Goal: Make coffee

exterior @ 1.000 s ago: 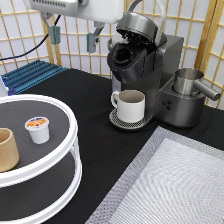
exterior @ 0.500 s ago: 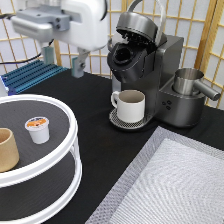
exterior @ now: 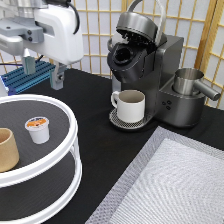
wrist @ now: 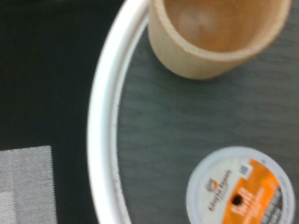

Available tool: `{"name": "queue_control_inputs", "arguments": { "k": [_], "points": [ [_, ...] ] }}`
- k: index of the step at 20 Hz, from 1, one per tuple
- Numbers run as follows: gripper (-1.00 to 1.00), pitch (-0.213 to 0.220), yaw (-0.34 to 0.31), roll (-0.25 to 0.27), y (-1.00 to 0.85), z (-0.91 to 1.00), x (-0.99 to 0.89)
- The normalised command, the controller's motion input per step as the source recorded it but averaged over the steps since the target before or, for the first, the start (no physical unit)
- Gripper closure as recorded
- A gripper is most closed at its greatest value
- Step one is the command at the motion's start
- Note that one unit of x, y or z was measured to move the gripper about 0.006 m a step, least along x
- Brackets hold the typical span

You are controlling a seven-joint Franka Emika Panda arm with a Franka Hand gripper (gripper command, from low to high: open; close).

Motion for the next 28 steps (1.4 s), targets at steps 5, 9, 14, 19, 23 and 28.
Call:
{"name": "queue_control_inputs", "arguments": {
  "k": [5, 9, 14, 19, 23, 28],
  "points": [
    [-1.0, -0.051, 0.237, -0.063, -0.18, -0.46, -0.03],
    [-1.0, 0.0, 0.204, -0.023, -0.13, -0.36, -0.19],
    [-1.0, -0.003, 0.126, 0.0, -0.24, -0.23, -0.03],
    [-1.0, -0.025, 0.033, 0.0, -0.3, -0.28, -0.13],
    [-1.0, -0.058, 0.0, 0.0, -0.12, -0.35, -0.26],
    [-1.0, -0.065, 0.013, 0.0, 0.07, -0.24, -0.44]
  ]
}}
